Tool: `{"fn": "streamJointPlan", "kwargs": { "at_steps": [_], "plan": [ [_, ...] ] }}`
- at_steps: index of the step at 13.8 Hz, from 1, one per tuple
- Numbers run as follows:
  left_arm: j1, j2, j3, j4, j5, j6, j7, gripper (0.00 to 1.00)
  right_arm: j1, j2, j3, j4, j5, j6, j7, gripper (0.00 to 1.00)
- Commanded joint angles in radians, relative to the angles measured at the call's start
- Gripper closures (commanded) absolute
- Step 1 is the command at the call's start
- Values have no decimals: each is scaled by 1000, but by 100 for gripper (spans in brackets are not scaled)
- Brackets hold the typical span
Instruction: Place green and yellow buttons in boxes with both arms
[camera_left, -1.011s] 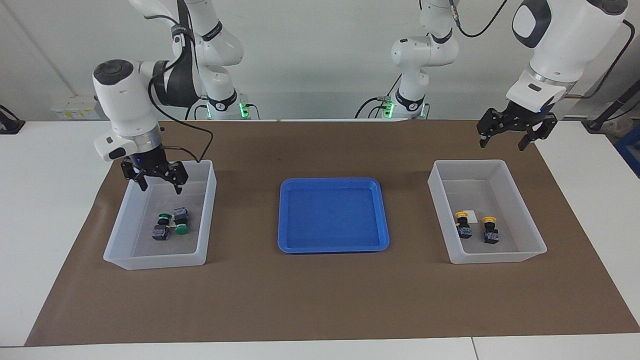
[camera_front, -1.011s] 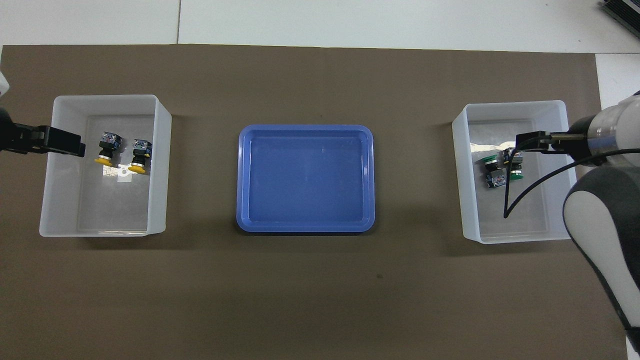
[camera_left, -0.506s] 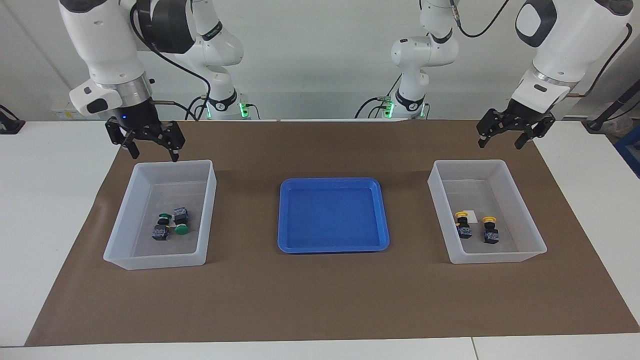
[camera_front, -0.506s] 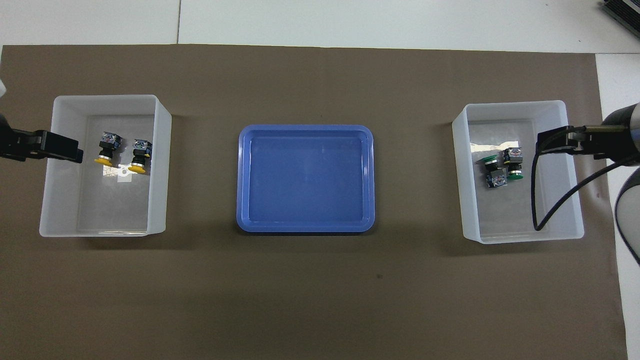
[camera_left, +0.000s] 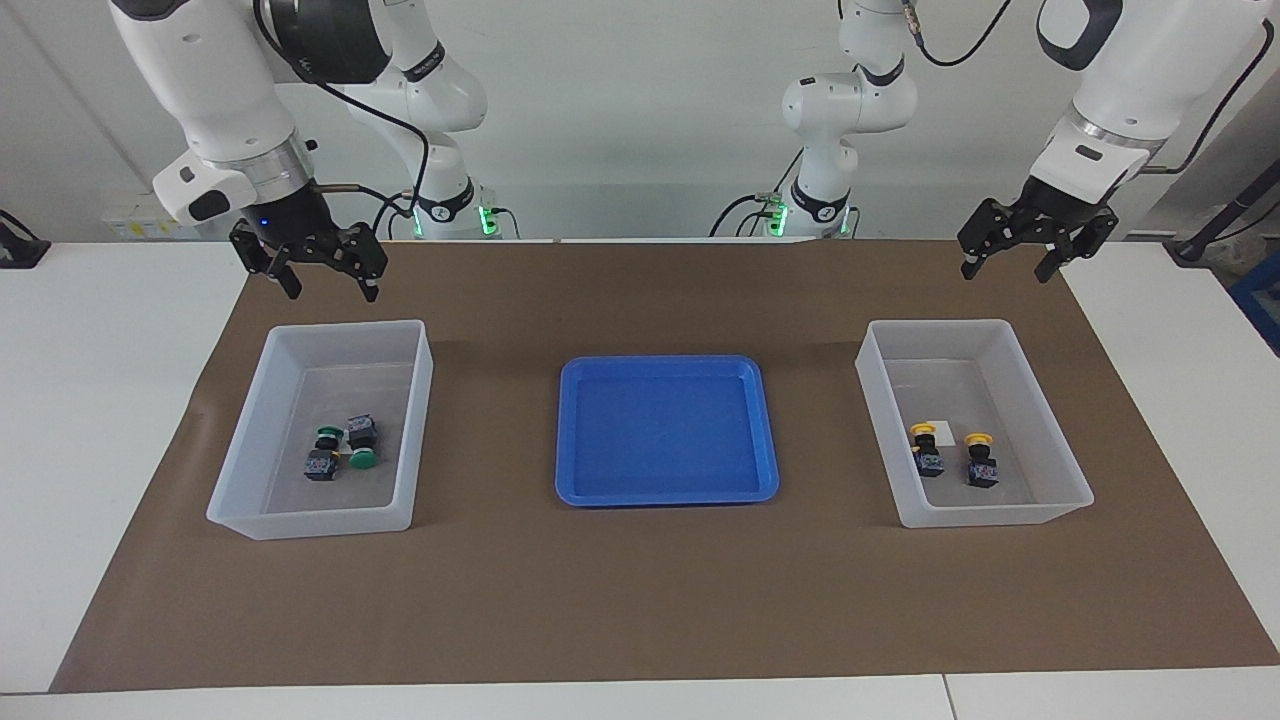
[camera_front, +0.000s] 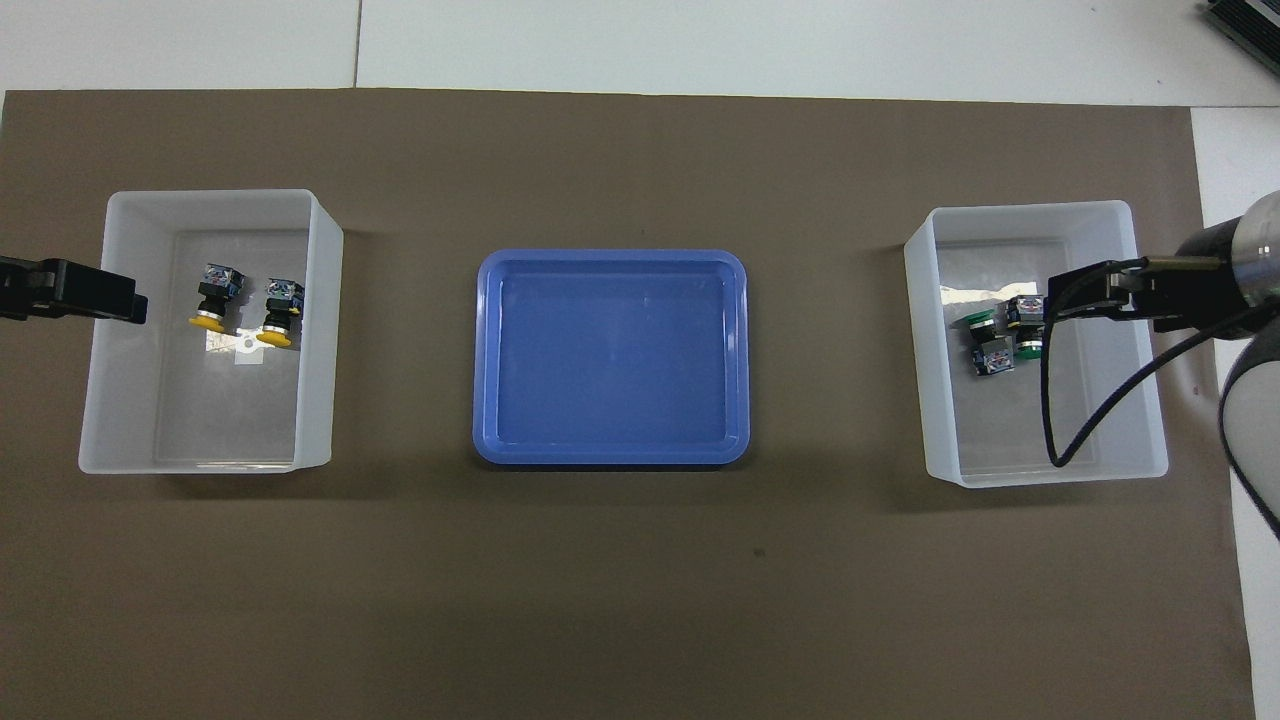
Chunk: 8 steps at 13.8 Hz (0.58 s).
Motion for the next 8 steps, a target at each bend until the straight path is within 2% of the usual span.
{"fn": "streamJointPlan", "kwargs": {
  "at_steps": [1, 8],
  "plan": [
    [2, -23, -4, -13, 4, -17, -4, 0, -11, -2, 9, 3, 5, -12, -3, 0],
    [-4, -26, -3, -24, 4, -3, -1, 0, -11, 1, 9, 6, -19, -13, -3, 0]
  ]
}}
